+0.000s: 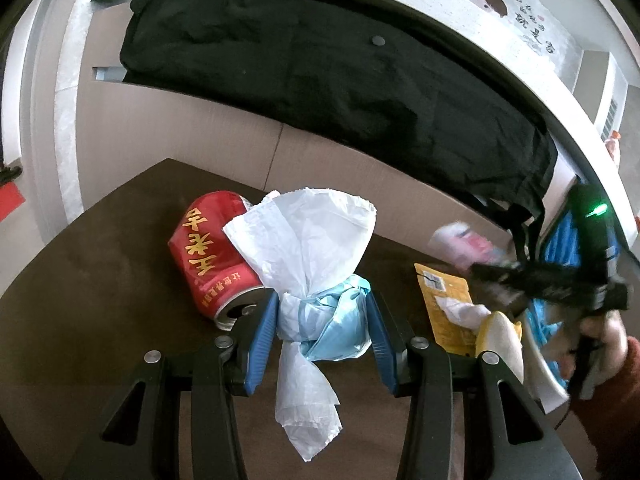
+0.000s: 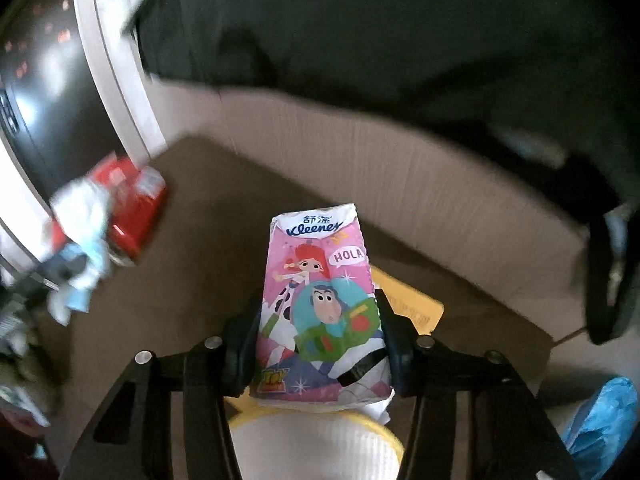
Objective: Collect trash
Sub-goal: 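Carry the tissue bundle and Kleenex pack over the bin with both tools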
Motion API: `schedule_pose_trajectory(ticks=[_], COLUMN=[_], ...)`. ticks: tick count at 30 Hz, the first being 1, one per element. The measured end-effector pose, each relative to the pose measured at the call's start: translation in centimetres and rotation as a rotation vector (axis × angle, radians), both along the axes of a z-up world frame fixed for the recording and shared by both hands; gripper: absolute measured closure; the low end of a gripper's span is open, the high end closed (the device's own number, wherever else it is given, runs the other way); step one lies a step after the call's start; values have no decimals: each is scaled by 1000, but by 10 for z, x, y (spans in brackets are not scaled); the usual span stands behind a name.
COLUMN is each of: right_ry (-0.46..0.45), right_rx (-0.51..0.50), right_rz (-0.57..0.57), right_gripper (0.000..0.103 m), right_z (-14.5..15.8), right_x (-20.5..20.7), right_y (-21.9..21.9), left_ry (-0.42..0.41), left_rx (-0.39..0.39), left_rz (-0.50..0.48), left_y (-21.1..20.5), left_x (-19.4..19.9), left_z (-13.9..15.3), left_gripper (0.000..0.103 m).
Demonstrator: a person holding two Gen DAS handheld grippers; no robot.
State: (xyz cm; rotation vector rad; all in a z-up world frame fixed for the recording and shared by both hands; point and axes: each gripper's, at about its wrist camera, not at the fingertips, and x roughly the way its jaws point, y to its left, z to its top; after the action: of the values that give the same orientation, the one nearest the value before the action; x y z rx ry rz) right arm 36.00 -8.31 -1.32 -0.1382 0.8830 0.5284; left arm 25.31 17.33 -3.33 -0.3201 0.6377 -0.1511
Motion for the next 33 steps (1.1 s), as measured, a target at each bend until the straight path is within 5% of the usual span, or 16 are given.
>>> schedule_pose_trajectory(ticks=[5, 14, 33], right_ry=[-45, -132, -315], right_rx=[92, 103, 183], right_rz=[-22, -53, -376], right_gripper=[56, 56, 56], right_z=[38, 56, 89], right_x=[-22, -64, -168], right_y=[-15, -40, -218], left_ry=[-19, -101, -225], left_rx=[15, 83, 201], left_rz=[-4, -69, -377], left_y=[-9, -66, -271], left_x=[-2, -13, -36], left_z=[12, 52, 102], left_gripper=[57, 57, 57])
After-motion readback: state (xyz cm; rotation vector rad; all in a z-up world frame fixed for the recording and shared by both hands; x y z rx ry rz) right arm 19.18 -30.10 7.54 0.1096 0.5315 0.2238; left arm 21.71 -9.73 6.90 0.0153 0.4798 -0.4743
